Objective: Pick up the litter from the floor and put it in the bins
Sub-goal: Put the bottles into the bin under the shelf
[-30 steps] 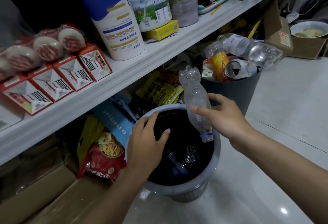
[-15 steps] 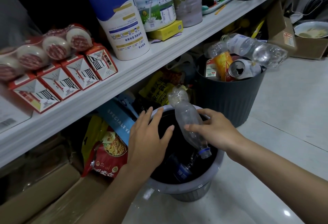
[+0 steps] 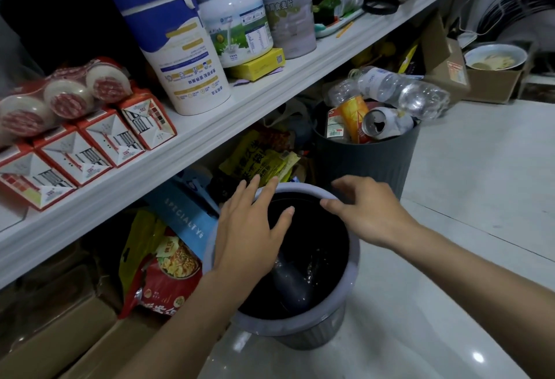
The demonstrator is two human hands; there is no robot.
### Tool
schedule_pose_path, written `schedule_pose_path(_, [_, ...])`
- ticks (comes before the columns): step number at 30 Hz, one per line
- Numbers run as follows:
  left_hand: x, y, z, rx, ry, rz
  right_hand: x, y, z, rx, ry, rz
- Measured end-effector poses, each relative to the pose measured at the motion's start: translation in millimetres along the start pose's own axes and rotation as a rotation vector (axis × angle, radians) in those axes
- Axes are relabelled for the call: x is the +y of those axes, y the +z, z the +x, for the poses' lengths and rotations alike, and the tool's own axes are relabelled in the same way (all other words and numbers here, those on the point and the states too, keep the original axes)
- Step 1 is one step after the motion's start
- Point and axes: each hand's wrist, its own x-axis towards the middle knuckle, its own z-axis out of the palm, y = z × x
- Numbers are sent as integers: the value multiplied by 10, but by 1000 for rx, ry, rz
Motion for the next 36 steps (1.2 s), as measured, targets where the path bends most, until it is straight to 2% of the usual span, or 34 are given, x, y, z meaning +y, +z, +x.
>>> schedule_pose_path(6, [594,110,345,-30,179,-3,370,-641,-39,167,2,-251])
schedule_pose_path(10, [1353,250,649,-19,404,34,825,-1161,-243,280,83,-367])
schedule_pose_path(13, [2073,368,725,-8,611,66,1241,-1516,-592,356,206,-420])
schedule_pose_path(17, [2955,531,569,-114,808,12,1694,-1838,-1287,433,448,-457])
schedule_pose_path(21, [3551,732,261,-186,1026,-42,1968,-1942,-1899,498,643,-513])
schedule_pose_path(26, [3932,949,-162,-249,1255,-135,2078,-1846,-2530,537,858,-588])
schedule_pose_path(30, [4032,947,-548,-326,1399,-196,1890,-1809,-3055,527,1056,-601])
schedule_pose_path(36, [4245,808,-1212,-337,1668,-260,1615,-1593,-3763,554,1270,-630])
